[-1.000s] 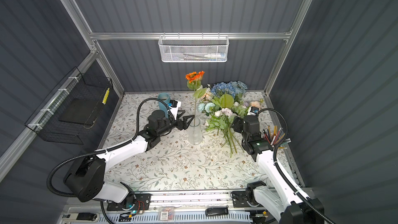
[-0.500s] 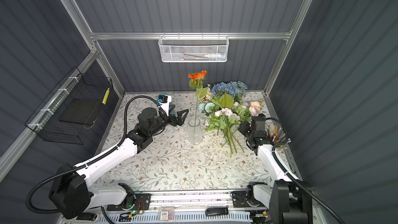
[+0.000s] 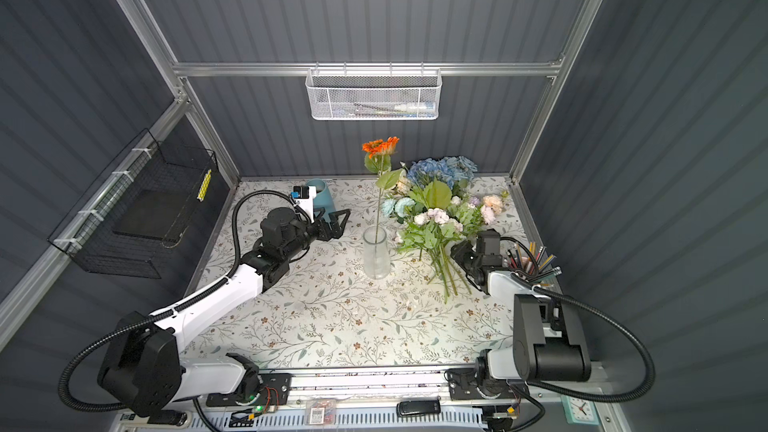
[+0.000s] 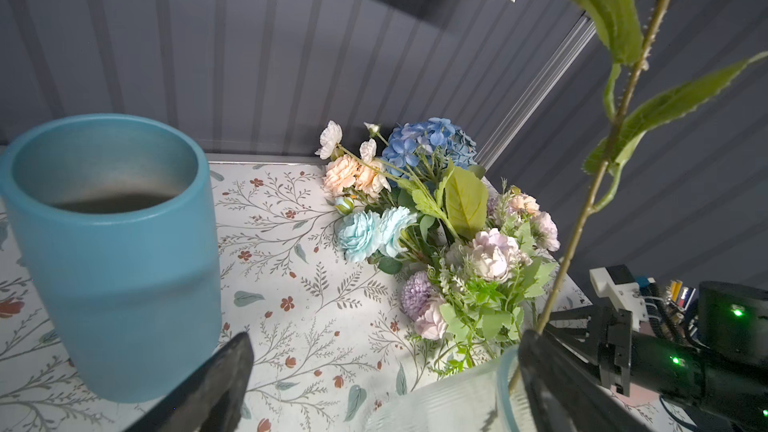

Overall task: Arrange the flowers into the vase
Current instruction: 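Reach the right gripper back down to the bouquet stems, then pinch a peach rose stem and pull it upward with the right gripper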

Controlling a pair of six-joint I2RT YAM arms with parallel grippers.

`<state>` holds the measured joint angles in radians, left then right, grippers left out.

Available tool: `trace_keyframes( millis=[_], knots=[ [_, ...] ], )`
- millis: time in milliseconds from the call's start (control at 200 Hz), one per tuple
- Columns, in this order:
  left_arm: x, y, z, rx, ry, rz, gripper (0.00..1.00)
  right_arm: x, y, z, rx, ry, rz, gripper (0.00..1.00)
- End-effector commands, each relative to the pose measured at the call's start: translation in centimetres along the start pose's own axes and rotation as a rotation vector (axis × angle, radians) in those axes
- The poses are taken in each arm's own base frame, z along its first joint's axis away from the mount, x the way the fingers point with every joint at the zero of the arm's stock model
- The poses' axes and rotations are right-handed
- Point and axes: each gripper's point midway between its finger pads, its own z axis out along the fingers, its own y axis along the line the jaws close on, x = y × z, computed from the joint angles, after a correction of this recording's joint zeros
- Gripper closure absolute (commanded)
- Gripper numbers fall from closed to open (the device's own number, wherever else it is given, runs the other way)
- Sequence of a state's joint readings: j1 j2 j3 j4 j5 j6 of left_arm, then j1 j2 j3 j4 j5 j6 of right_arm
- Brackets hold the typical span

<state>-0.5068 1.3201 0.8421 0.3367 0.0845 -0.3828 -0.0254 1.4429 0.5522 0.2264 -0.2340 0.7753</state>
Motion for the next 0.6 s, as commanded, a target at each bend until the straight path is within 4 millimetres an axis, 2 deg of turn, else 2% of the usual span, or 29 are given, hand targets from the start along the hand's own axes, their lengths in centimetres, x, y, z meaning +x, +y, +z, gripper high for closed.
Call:
trace_keyframes(
  millis=[0, 150, 245, 595],
  knots=[
    [-0.9, -0.8, -0.8, 0.039, -0.031, -0.006, 0.01, -1.0, 1.1, 0.8, -0.043, -0.016, 0.007, 0.60],
    [-1.2, -0.9, -1.0, 0.038, -0.041, 0.000, 0.01, -1.0, 0.9, 1.5, -0.049, -0.011, 0.017, 0.81],
    [-1.2, -0.8, -1.1, 0.035, -0.042, 0.000, 0.01, -1.2, 0.7, 1.2, -0.049, -0.029, 0.020, 1.00],
    [-1.1, -0.8, -0.8, 0.041, -0.046, -0.012, 0.01, -2.6, 1.1, -1.8, -0.010, -0.098, -0.076, 1.00]
  ],
)
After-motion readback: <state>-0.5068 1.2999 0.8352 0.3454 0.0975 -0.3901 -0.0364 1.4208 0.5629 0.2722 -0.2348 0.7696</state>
